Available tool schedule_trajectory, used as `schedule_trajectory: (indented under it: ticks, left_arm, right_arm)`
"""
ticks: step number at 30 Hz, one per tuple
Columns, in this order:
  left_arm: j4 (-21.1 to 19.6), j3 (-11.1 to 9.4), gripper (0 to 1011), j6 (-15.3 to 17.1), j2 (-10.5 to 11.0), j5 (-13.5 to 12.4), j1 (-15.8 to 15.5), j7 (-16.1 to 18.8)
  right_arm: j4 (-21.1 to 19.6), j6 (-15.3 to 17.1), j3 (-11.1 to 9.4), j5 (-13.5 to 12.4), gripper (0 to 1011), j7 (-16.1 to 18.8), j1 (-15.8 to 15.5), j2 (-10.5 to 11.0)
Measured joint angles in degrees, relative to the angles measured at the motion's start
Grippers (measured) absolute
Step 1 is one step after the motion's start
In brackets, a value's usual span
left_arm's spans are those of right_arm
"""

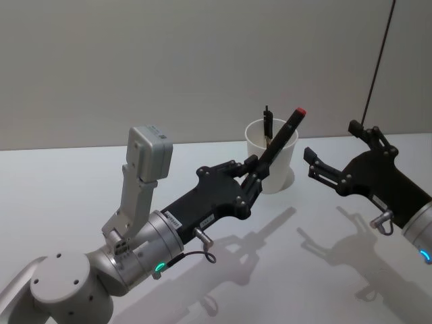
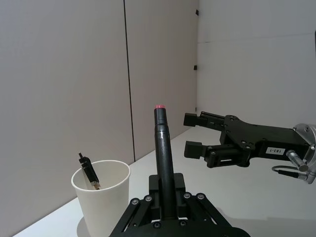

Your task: Place the pen into the pen holder.

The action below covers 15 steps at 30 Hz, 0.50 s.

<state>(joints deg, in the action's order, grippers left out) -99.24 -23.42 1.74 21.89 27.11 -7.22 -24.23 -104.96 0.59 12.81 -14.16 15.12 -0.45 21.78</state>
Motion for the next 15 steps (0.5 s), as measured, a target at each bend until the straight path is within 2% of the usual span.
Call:
schedule_trajectory:
  ticks: [15]
  left_arm:
    - [0.0,0.0,170,0.0,0.0,0.0,0.0,0.0]
  right_arm:
    - [-0.2,-0.3,-0.1,-0.4,1001,0.7,-0.3,0.3]
